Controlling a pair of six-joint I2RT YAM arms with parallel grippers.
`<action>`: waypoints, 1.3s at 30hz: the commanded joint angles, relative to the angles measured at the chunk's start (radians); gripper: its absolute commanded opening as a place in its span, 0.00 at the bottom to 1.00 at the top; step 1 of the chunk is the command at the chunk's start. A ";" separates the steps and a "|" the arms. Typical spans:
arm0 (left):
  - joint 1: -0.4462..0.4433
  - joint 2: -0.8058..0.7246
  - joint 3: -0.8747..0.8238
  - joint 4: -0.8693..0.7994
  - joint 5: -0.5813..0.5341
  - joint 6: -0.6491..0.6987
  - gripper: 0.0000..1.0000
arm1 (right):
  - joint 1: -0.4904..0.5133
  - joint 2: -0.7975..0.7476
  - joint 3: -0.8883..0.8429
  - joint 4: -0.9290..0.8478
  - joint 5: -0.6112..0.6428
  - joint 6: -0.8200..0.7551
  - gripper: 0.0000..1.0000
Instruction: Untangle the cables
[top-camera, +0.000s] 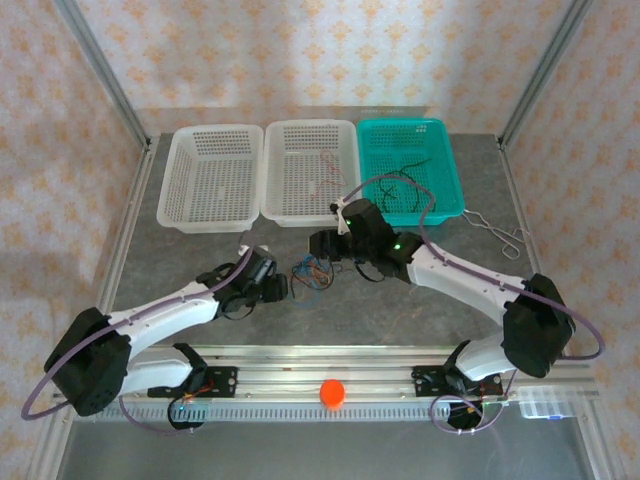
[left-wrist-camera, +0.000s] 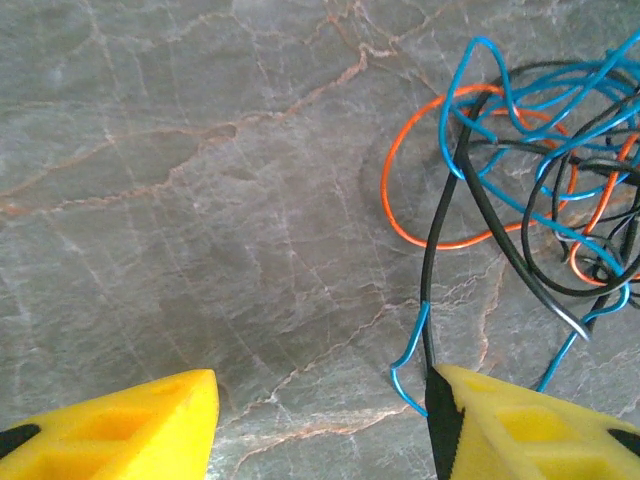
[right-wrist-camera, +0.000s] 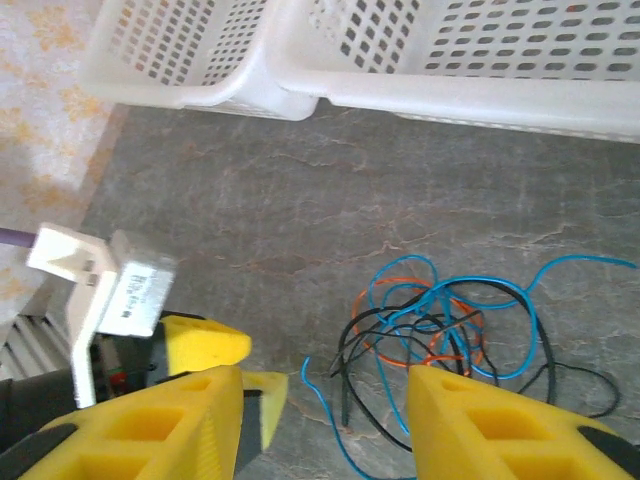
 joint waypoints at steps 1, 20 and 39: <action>-0.017 0.028 0.022 0.036 -0.013 0.005 0.58 | 0.002 -0.019 -0.023 0.057 -0.036 0.024 0.47; -0.036 0.192 0.117 0.089 -0.054 0.028 0.50 | 0.002 -0.018 -0.029 0.061 -0.020 0.020 0.47; -0.046 0.199 0.132 0.085 -0.095 0.033 0.11 | 0.002 -0.046 -0.044 0.092 0.007 0.019 0.46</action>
